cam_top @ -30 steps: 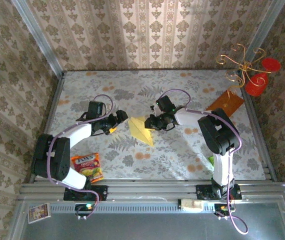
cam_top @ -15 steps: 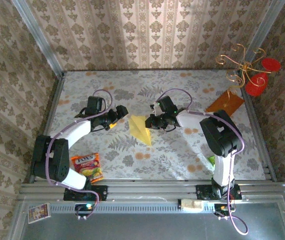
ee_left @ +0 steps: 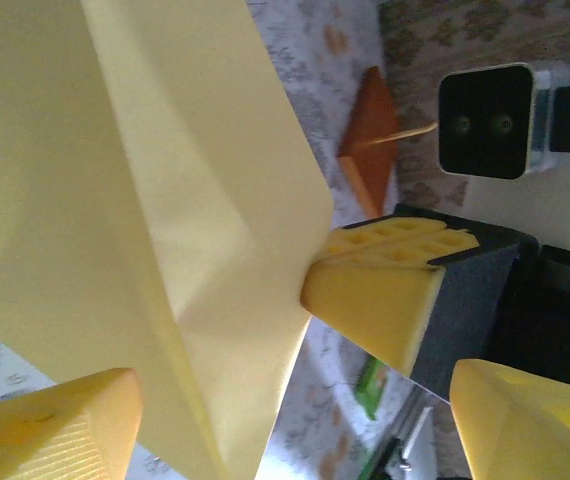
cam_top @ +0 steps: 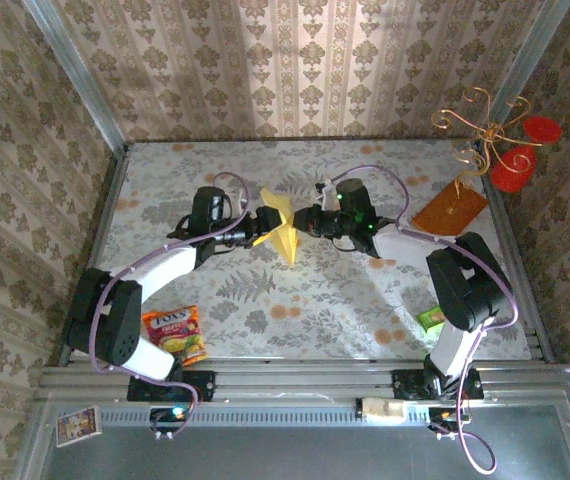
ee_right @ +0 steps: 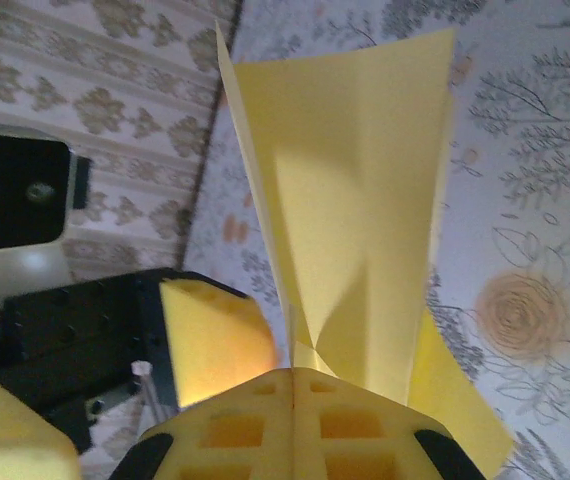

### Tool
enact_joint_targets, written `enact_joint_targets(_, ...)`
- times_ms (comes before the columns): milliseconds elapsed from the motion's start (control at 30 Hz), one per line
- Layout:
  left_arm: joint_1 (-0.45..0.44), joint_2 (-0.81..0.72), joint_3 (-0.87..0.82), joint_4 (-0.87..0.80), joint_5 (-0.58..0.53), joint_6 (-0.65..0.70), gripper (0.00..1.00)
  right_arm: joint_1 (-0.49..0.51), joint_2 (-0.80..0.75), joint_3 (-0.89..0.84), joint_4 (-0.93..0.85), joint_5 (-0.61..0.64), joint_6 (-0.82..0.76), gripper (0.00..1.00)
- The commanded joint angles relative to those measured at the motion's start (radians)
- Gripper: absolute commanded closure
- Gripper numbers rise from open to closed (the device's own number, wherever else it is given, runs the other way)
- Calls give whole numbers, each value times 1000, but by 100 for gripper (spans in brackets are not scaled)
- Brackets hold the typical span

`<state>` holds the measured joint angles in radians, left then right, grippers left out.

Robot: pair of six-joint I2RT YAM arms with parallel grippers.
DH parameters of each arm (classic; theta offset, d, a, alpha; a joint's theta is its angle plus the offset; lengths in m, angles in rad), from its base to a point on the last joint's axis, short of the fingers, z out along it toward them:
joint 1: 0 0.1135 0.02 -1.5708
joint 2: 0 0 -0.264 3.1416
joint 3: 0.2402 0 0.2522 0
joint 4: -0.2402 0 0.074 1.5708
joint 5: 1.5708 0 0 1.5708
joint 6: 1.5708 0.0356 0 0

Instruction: Fold a paper plane with a square sheet of paper (pick it up from the middle)

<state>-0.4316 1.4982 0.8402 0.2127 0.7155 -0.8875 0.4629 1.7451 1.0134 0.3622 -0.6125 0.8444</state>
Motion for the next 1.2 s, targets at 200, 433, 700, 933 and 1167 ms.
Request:
enact_joint_targets(200, -14, 35, -24, 174, 73, -37, 35, -19, -54, -39, 192, -82, 193, 94)
enact_joint_targets(433, -15, 37, -41, 286, 114, -95, 51, -33, -49, -54, 254, -96, 244, 94)
enact_joint_targets(700, -11, 28, -54, 365, 133, -141, 65, -51, -19, -67, 321, -121, 300, 94)
enact_joint_targets(933, -8, 13, -63, 389, 119, -144, 72, -54, -12, -70, 326, -123, 304, 94)
enact_joint_targets(1167, -2, 4, -67, 398, 117, -148, 76, -57, -3, -76, 325, -124, 302, 92)
